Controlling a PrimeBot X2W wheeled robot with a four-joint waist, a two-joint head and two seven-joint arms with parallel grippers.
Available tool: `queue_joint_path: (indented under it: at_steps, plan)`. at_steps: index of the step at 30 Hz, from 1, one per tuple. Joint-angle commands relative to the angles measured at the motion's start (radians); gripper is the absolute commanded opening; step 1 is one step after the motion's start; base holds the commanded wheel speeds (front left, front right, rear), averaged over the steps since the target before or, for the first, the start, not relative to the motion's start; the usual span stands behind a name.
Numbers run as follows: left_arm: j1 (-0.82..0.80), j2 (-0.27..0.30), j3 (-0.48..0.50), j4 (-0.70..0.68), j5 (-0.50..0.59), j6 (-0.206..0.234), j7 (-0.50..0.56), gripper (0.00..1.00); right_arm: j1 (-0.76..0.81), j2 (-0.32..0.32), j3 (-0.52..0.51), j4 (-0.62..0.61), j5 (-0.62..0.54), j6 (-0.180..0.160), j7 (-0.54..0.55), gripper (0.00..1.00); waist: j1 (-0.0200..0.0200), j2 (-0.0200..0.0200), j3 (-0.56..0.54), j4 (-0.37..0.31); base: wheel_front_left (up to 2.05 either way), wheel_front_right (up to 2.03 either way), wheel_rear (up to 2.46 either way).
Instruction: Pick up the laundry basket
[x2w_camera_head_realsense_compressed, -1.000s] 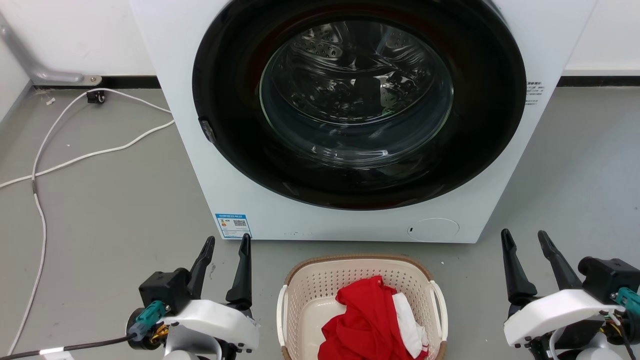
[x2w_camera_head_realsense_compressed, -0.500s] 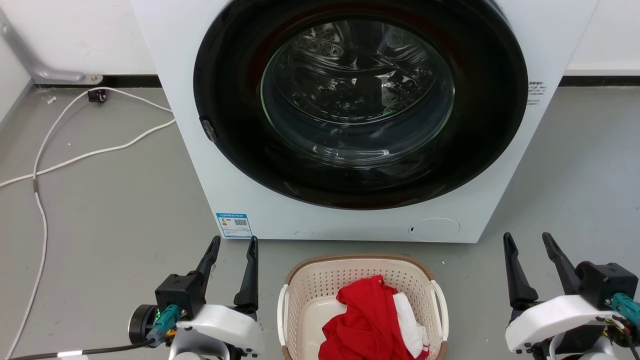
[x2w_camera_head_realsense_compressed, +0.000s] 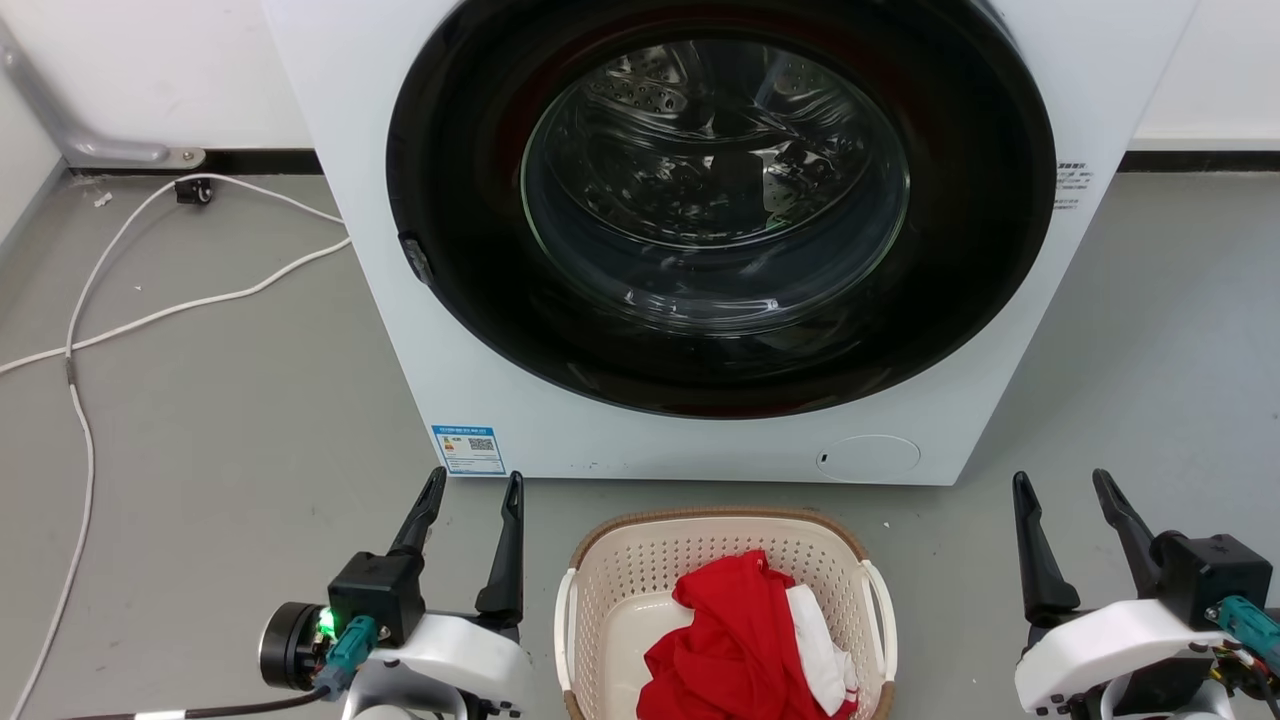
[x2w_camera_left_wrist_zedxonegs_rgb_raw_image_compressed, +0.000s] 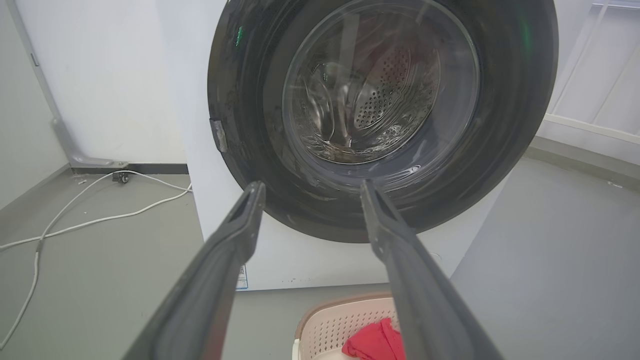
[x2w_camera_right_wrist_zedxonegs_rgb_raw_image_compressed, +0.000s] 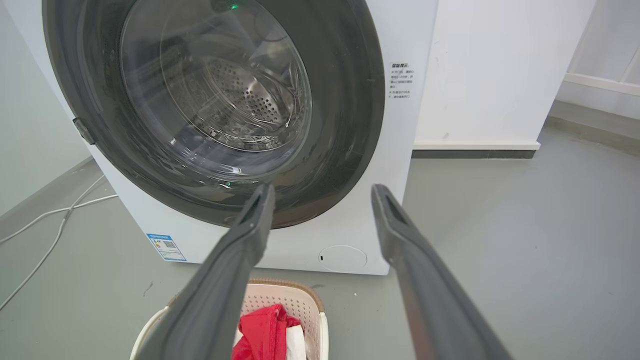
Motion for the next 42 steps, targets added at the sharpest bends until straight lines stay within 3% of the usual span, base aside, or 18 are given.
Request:
queue_joint_path:
  at_steps: [1, 10, 30, 42]
  plan:
    - [0.002, -0.002, 0.003, -0.003, 0.032, -0.001, -0.013, 1.00, 0.007, 0.001, -0.002, 0.002, -0.029, 0.000, -0.014, 1.00, -0.0001, 0.0000, 0.003, 0.001, 0.00, 0.00, 0.00]
    - [0.010, -0.008, 0.004, -0.003, 0.080, -0.001, -0.029, 1.00, 0.010, 0.001, -0.003, 0.016, -0.067, 0.000, -0.030, 1.00, -0.0001, 0.0000, 0.007, 0.003, 0.00, 0.00, 0.00]
    - [0.009, -0.013, 0.021, 0.003, 0.068, -0.002, -0.028, 1.00, -0.017, 0.001, -0.012, 0.047, -0.038, 0.000, -0.043, 1.00, -0.0001, 0.0000, 0.022, 0.000, 0.00, 0.00, 0.00]
    - [-0.084, -0.014, 0.015, 0.144, 0.010, -0.033, -0.027, 1.00, -0.084, 0.001, -0.044, 0.131, -0.036, 0.000, -0.048, 1.00, -0.0001, 0.0000, 0.204, -0.016, 0.00, 0.00, 0.00]
